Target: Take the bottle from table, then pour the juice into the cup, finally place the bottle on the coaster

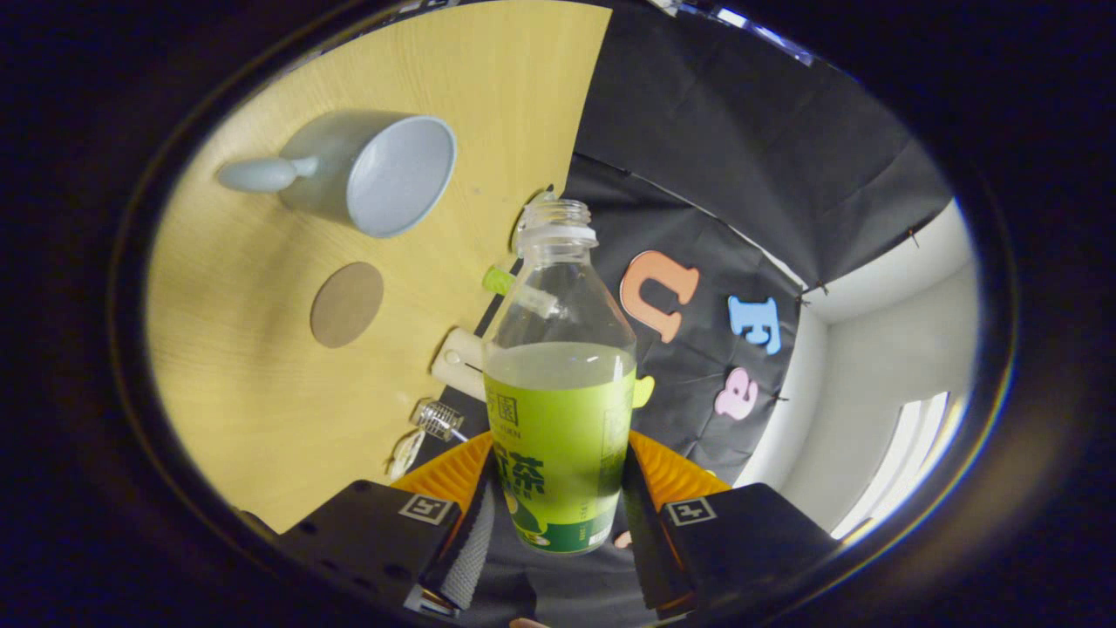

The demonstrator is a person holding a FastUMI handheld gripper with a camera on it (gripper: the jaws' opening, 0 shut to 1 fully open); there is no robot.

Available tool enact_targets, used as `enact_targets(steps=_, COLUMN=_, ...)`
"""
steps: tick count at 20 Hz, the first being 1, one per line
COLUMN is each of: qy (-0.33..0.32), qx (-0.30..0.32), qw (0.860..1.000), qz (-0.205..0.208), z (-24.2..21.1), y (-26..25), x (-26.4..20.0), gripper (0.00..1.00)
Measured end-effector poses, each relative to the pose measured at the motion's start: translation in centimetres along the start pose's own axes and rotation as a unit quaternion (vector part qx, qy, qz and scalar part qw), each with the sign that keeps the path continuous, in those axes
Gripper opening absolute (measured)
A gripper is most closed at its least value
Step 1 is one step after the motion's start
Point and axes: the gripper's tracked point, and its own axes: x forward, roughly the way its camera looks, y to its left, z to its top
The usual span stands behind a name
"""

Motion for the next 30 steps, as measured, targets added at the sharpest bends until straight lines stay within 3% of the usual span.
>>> enact_targets(steps=4, qy=0.006, qx=0.075, qw=0.997, qz=0.009, z=-0.3, y=0.8, x=-0.6, gripper=0.74)
enact_targets(steps=7, qy=0.020, qx=0.154, qw=0.987, qz=0.031, z=-1.0, y=2.0, x=-0.5, gripper=0.74)
enact_targets(steps=10, qy=0.027, qx=0.266, qw=0.962, qz=0.062, z=-1.6, y=3.4, x=-1.0, gripper=0.74)
enact_targets(steps=14, qy=0.023, qx=0.371, qw=0.925, qz=0.076, z=-1.5, y=4.0, x=-1.3, gripper=0.75)
enact_targets(steps=18, qy=0.027, qx=0.479, qw=0.871, qz=0.106, z=-1.3, y=4.6, x=-1.9, gripper=0.74)
enact_targets(steps=22, qy=0.033, qx=0.567, qw=0.816, qz=0.108, z=-2.0, y=4.1, x=-1.6, gripper=0.74)
enact_targets(steps=27, qy=0.035, qx=0.679, qw=0.724, qz=0.116, z=-2.8, y=3.7, x=-0.8, gripper=0.74)
enact_targets(steps=30, qy=0.039, qx=0.708, qw=0.695, qz=0.119, z=-3.1, y=3.9, x=0.1, gripper=0.74)
